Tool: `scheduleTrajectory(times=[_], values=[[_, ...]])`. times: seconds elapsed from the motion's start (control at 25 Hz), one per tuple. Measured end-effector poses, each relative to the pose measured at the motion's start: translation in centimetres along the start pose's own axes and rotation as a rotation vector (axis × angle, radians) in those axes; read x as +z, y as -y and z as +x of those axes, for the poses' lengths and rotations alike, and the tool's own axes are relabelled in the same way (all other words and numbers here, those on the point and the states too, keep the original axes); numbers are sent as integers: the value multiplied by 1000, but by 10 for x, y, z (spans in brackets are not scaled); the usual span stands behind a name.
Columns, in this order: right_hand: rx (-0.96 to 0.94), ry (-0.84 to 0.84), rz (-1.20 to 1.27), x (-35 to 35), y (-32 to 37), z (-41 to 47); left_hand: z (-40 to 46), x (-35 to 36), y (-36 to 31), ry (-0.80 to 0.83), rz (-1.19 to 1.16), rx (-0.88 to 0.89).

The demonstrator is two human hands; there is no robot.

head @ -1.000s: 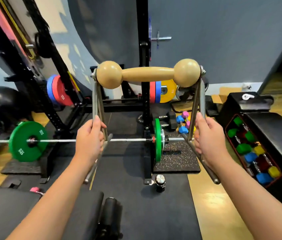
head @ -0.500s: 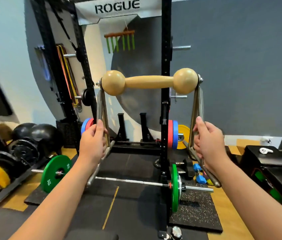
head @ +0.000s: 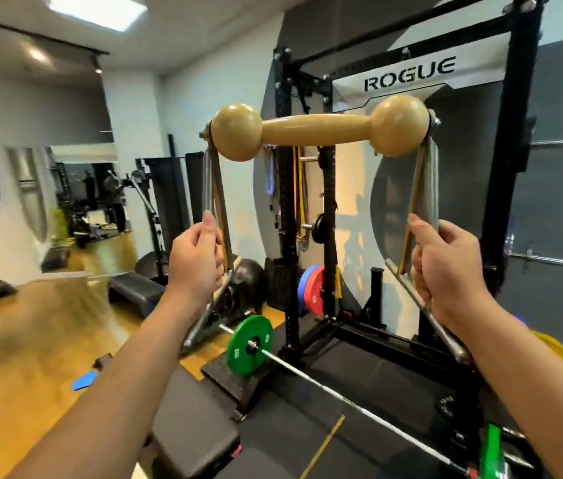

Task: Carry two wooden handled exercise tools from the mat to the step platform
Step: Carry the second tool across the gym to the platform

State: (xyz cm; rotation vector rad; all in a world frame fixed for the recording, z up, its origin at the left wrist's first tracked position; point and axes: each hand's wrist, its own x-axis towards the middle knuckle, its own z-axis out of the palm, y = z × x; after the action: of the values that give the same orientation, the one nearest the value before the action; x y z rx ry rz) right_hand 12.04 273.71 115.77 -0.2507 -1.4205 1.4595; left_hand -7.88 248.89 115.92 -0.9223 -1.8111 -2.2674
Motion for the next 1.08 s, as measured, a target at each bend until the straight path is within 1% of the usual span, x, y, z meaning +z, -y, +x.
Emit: scheduleTrajectory(times=[0.24, 0.36, 0.48, 0.56, 0.64, 0.84, 1.08], values=[[68, 275, 161, 98, -13, -3, -26, -97, -46, -239, 156, 65], [117, 370, 208, 151, -28, -17, -40, -149, -61, -339, 226, 70], [113, 467, 225, 213, -40, -36, -55, -203, -75, -454, 267, 66], [118, 520, 236, 264, -47, -55, -64, -246, -85, -514, 298, 93], [130, 557, 250, 310, -54, -71, -67, -284, -95, -575, 309, 123], [157, 633, 248, 422, -65, -125, -63, -388, -111, -712, 367, 115], [157, 709, 272, 549, -92, -175, -59, -523, -89, -785, 454, 151]])
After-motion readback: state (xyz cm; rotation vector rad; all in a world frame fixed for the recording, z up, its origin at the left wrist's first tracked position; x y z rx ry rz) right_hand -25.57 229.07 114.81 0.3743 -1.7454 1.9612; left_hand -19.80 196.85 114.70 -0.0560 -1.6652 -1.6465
